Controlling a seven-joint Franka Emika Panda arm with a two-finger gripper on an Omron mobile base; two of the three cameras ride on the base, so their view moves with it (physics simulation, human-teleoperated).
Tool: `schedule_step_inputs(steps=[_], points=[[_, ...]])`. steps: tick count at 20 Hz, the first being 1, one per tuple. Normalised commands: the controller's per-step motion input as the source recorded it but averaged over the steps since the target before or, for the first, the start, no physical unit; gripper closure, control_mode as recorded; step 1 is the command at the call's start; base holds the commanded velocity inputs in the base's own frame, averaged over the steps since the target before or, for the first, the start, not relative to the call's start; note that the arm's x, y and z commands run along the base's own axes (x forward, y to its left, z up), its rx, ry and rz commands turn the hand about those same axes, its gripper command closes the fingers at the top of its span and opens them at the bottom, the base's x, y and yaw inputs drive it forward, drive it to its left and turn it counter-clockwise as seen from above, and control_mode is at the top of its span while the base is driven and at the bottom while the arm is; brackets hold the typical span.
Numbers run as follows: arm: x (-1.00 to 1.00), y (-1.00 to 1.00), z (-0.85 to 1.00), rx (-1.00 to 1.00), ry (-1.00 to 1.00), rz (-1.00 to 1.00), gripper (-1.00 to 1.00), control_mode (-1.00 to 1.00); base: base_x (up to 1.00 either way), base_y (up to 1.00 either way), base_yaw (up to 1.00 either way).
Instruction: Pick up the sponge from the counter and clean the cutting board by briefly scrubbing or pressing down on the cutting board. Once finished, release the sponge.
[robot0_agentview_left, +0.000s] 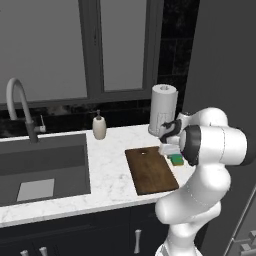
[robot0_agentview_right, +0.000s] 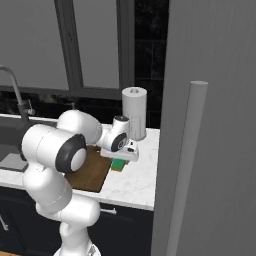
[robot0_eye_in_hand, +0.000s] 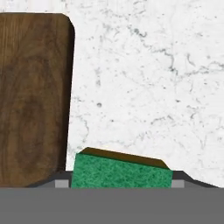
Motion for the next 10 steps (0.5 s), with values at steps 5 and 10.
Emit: schedule_step_inputs(steps=[5,10], points=[[-0.29,0.01,0.5,0.0,0.0,0.01,1.0,-1.0,0.0,0.0,0.0],[-0.02,0.38,0.08,0.0,0.01,0.04,1.0,-1.0,0.0,0.0,0.0]])
